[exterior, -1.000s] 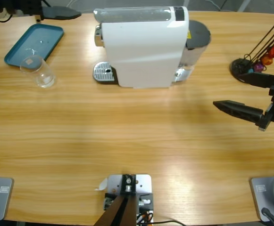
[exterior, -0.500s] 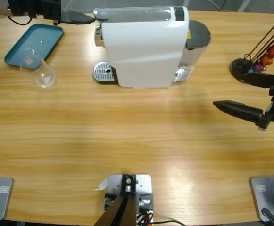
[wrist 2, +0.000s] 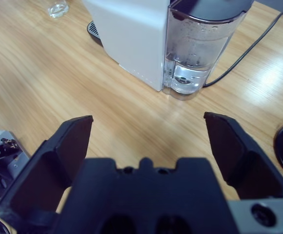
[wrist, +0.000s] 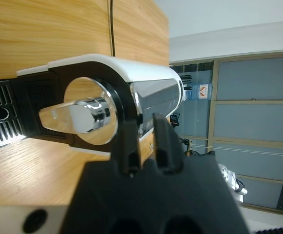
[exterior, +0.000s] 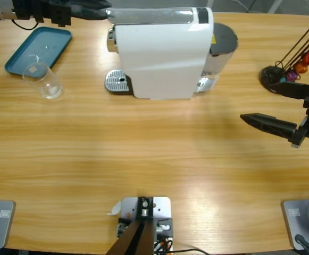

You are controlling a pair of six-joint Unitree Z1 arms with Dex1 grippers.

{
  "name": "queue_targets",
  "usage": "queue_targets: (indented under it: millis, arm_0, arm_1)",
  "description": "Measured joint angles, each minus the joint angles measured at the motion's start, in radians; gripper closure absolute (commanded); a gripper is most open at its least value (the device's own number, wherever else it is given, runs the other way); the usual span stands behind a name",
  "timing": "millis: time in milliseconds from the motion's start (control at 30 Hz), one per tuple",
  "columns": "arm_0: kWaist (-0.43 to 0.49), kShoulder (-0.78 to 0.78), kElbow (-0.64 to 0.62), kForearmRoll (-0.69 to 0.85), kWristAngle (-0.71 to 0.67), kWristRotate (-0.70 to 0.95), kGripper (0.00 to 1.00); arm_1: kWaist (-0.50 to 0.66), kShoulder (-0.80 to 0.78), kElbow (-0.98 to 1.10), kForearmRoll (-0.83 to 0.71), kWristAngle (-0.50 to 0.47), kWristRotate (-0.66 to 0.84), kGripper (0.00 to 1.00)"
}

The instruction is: Pour coffee

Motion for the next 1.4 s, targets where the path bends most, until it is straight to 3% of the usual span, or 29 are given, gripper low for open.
queue_targets:
  millis: [600,867,967,1000,1033,1067,1100,1233,1400]
  arm_0:
    - [0.001,-0.023,-0.011,0.031,0.01,0.025,1.0]
    - [-0.033,-0.1,-0.159,0.092,0.019,0.041,1.0]
    - [-0.056,-0.102,-0.201,0.186,0.067,0.115,1.0]
    - [-0.069,-0.105,-0.229,0.266,0.113,0.175,0.772]
    - [-0.085,-0.109,-0.263,0.359,0.171,0.244,0.423]
    - [-0.103,-0.117,-0.3,0.457,0.241,0.319,0.256]
    - [-0.127,-0.127,-0.335,0.554,0.332,0.399,0.153]
    - [-0.198,-0.217,-0.354,0.754,0.679,0.626,0.084]
    - [-0.222,-0.451,-0.118,0.734,0.8,0.718,0.019]
  arm_1:
    - [0.0,0.0,0.0,0.0,0.0,0.0,0.0]
    - [0.001,-0.001,0.001,-0.001,0.0,0.0,0.0]
    - [0.001,-0.001,0.001,-0.001,0.0,0.0,0.0]
    - [0.001,-0.001,0.001,-0.001,0.0,0.0,0.0]
    - [0.001,-0.001,0.001,-0.001,0.0,0.0,0.0]
    - [0.001,-0.001,0.001,-0.001,0.0,0.0,0.0]
    - [0.001,-0.001,0.001,-0.001,0.0,0.001,0.0]
    - [0.001,-0.001,0.0,0.006,-0.003,0.017,0.0]
    - [0.001,-0.004,-0.051,0.117,-0.092,0.043,0.0]
